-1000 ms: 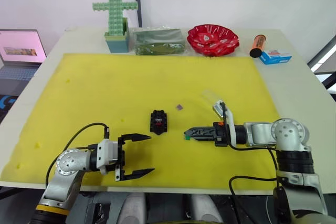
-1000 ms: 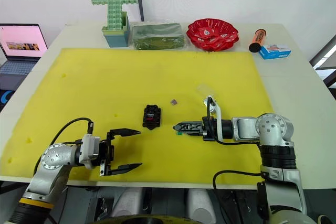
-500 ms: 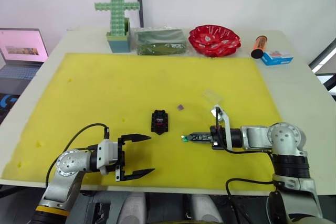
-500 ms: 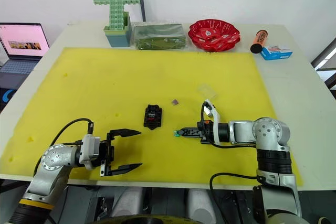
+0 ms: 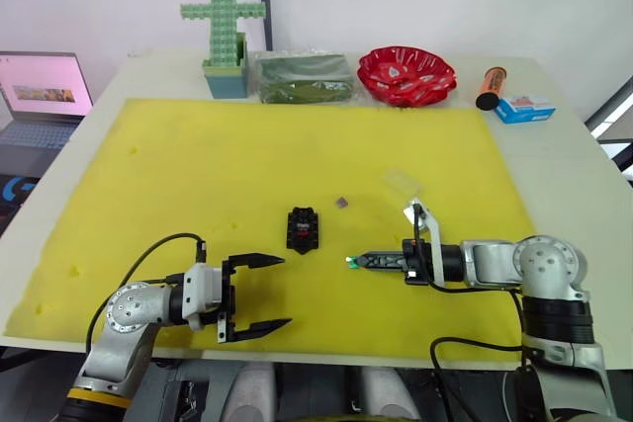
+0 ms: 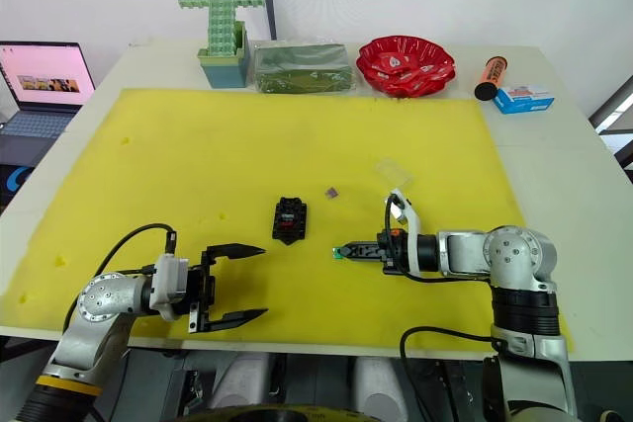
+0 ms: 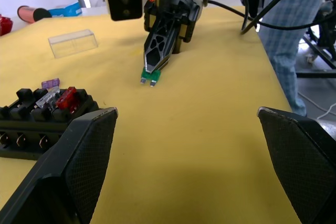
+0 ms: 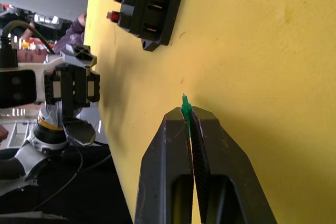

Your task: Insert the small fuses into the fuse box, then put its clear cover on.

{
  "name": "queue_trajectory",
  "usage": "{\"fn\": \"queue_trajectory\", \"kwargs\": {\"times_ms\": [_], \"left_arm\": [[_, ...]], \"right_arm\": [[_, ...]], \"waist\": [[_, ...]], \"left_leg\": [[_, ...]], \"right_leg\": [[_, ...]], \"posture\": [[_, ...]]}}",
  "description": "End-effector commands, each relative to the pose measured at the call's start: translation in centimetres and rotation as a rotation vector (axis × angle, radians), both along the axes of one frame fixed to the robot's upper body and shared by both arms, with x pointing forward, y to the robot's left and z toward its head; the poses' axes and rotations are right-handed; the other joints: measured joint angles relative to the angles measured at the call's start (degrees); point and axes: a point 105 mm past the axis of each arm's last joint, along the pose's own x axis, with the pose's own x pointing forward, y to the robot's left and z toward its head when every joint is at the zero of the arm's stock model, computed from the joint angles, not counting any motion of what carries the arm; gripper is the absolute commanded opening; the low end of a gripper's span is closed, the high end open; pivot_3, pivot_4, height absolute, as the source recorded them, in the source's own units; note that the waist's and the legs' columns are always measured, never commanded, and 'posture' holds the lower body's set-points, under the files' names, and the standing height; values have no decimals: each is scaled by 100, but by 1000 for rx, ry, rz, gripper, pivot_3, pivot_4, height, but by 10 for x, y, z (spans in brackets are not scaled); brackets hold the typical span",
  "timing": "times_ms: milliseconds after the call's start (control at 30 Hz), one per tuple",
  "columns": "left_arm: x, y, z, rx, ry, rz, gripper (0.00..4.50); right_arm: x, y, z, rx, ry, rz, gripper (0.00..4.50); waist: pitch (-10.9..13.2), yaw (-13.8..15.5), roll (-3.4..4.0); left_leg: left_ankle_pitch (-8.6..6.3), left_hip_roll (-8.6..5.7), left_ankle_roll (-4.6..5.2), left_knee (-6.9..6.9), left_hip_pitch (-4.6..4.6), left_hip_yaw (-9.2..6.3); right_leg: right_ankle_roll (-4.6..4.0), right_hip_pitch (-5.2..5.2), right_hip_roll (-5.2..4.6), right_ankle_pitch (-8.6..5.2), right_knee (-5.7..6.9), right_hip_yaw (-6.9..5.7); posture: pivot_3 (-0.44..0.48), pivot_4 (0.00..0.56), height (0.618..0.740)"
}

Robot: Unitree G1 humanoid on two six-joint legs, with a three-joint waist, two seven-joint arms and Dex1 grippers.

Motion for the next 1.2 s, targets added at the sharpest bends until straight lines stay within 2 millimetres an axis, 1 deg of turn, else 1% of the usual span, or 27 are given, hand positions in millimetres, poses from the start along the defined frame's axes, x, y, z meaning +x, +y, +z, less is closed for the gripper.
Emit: {"fn": "queue_trajectory", "kwargs": {"times_ms": [33, 367, 533, 667, 800, 900, 967, 1067, 1133, 1200], "left_arm": [[-2, -4, 1, -10, -11, -21, 4500], [-5, -5, 1, -13, -11, -21, 4500], [-6, -6, 2, -17, -16, -11, 4500], [-8, -7, 3, -22, -18, 5, 4500], [-12, -8, 2, -25, -9, 16, 4500], [-15, -11, 2, -30, -5, 17, 4500], [-16, -14, 3, -36, -2, 14, 4500], [-17, -15, 3, -37, 3, 2, 4500], [-16, -16, 4, -37, 3, -8, 4500], [-14, -17, 5, -37, 0, -13, 4500]], "right_arm": [[-1, -7, 3, -25, -1, 7, 18], [-5, -14, 11, -69, -1, 85, 18], [11, -20, 18, -34, -28, -6, 18], [11, -24, 22, 25, -77, -119, 18], [1, -30, 22, 31, -138, -259, 18], [1, -36, 21, 64, -159, -459, 18], [-11, -35, 20, 73, -144, -534, 18], [-28, -25, 22, 93, -83, -549, 18], [-33, -22, 24, 93, -45, -557, 18], [-34, -21, 25, 89, -31, -568, 18]], "waist": [[0, 0, 1], [4, -2, 5], [4, -20, 6], [4, -3, 6], [5, -13, 8], [6, -16, 10], [8, -7, 14], [15, -29, 26], [19, -64, 31], [19, -71, 31]], "left_leg": [[0, -1, 0, 0, -1, 0], [0, -6, 0, -1, -4, -1], [0, -3, 1, -3, -4, 0], [-1, -2, 1, -6, -5, 1], [-2, 0, 3, -9, -7, 0], [-2, 3, 3, -8, -7, -3], [-3, 4, 3, -8, -7, -7], [-5, 3, 7, -13, -12, -12], [-7, 3, 11, -11, -12, -8], [-7, 5, 11, -9, -7, -3]], "right_leg": [[0, 0, -1, 0, -2, 0], [0, 0, -10, 1, -13, 1], [0, -3, -7, 1, -13, 1], [-1, -3, -4, 1, -14, 0], [0, -4, -3, 2, -14, 1], [0, -4, -3, 2, -13, 1], [0, -4, -3, 1, -14, 1], [0, -3, -6, 1, -26, 1], [0, -3, -8, 1, -28, 7], [-1, -3, -6, 2, -27, 16]], "posture": [[0, 150, 740], [0, 150, 740], [0, 150, 740], [0, 150, 740], [0, 150, 740], [0, 150, 740], [0, 150, 740], [0, 150, 740], [0, 150, 740], [0, 150, 740]]}}
